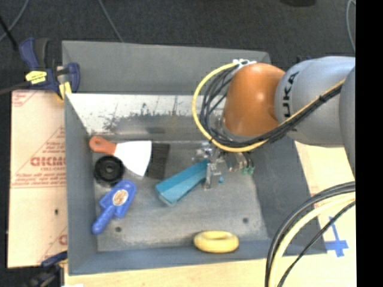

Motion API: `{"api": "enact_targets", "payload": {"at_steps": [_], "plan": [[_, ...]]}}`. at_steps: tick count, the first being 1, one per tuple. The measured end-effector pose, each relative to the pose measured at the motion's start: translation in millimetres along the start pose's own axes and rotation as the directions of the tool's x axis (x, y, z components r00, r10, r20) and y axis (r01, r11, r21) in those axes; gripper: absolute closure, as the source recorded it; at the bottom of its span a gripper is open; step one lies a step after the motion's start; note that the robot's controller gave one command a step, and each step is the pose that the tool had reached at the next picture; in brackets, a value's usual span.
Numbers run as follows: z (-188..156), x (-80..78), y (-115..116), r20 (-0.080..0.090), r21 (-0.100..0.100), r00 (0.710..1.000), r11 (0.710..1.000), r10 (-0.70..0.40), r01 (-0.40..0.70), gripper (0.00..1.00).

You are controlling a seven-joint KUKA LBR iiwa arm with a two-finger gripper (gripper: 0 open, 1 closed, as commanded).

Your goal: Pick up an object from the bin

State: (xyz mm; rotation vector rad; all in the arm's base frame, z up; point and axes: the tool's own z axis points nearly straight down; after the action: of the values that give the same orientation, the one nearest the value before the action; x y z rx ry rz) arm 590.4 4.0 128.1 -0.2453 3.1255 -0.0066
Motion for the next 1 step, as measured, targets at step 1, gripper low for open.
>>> {"api": "enact_targets", "payload": {"at_steps": [1], "plan": [[0.0,0.0,0.0,0.000,0.000,1.000,1.000,0.000,0.000,1.00]]}}
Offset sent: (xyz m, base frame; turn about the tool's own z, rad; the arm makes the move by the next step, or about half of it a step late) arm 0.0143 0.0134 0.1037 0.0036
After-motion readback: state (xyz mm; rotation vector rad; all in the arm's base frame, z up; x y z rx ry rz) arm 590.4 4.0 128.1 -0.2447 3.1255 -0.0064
